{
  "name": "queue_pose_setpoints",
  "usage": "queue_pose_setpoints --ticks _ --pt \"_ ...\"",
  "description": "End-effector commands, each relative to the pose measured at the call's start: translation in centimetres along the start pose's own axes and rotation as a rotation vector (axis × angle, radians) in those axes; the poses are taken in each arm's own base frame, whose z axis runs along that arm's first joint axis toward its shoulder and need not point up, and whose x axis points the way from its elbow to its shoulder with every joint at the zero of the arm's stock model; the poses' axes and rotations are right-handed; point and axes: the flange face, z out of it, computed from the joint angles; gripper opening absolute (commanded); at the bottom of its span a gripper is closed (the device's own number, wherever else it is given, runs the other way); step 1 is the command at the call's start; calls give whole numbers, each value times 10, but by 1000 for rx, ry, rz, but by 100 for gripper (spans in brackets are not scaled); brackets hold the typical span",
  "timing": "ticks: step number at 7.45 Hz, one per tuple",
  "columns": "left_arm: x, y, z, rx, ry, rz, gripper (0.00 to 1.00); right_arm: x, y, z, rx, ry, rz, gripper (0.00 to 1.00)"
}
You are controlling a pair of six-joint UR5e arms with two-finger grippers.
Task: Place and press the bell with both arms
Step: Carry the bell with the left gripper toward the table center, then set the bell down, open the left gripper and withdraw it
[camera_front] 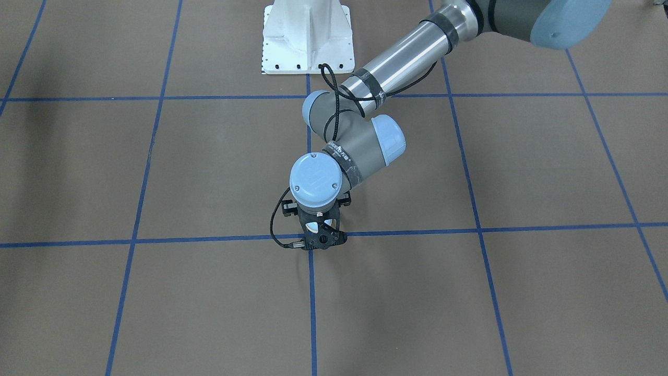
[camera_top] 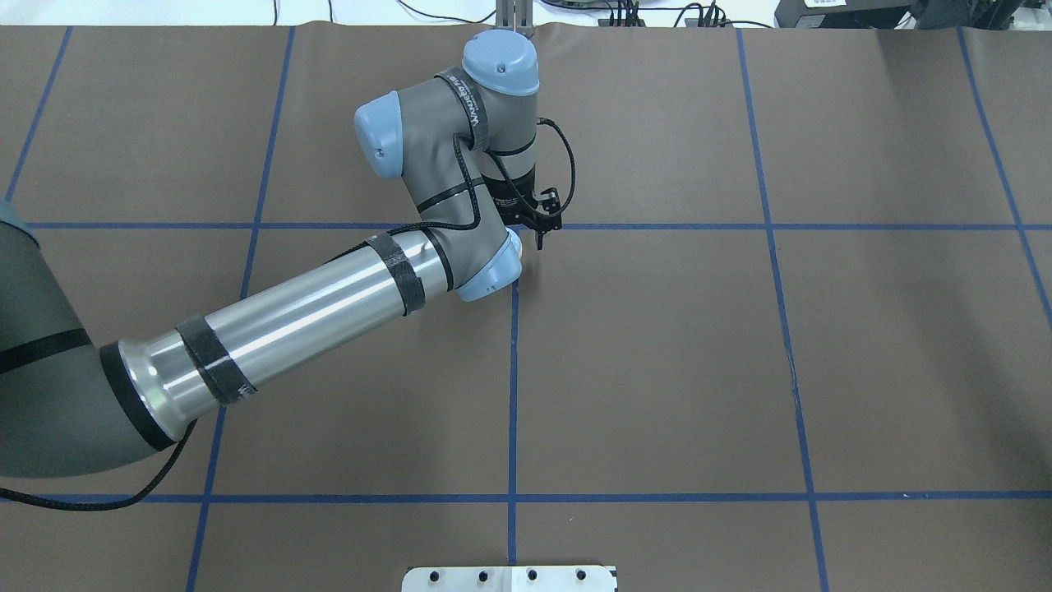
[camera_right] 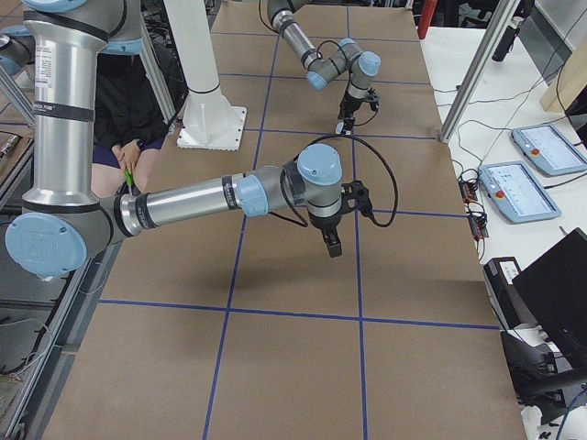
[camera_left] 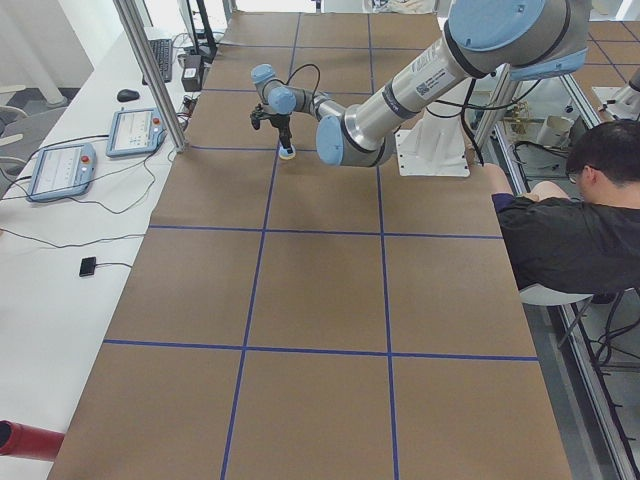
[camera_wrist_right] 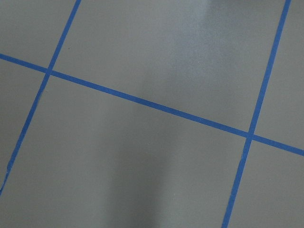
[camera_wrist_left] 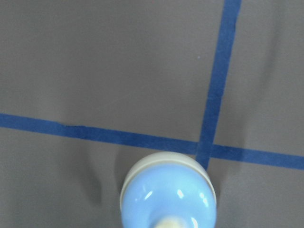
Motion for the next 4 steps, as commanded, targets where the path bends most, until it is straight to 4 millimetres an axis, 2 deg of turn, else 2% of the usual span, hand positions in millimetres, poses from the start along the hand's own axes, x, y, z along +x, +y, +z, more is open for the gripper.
queue_pose_setpoints --ticks 1,2,3,4 --pt "-14 -16 -52 40 22 4 100 -7 -15 -5 11 -1 -13 100" --pt "-31 -20 -89 41 -20 28 100 -17 -28 -4 15 -6 -9 100" --pt "-71 -24 -123 63 -41 57 100 -41 -56 -9 38 -19 28 100" --pt "-131 -29 -144 104 -28 72 100 -69 -77 -3 39 -31 -2 100"
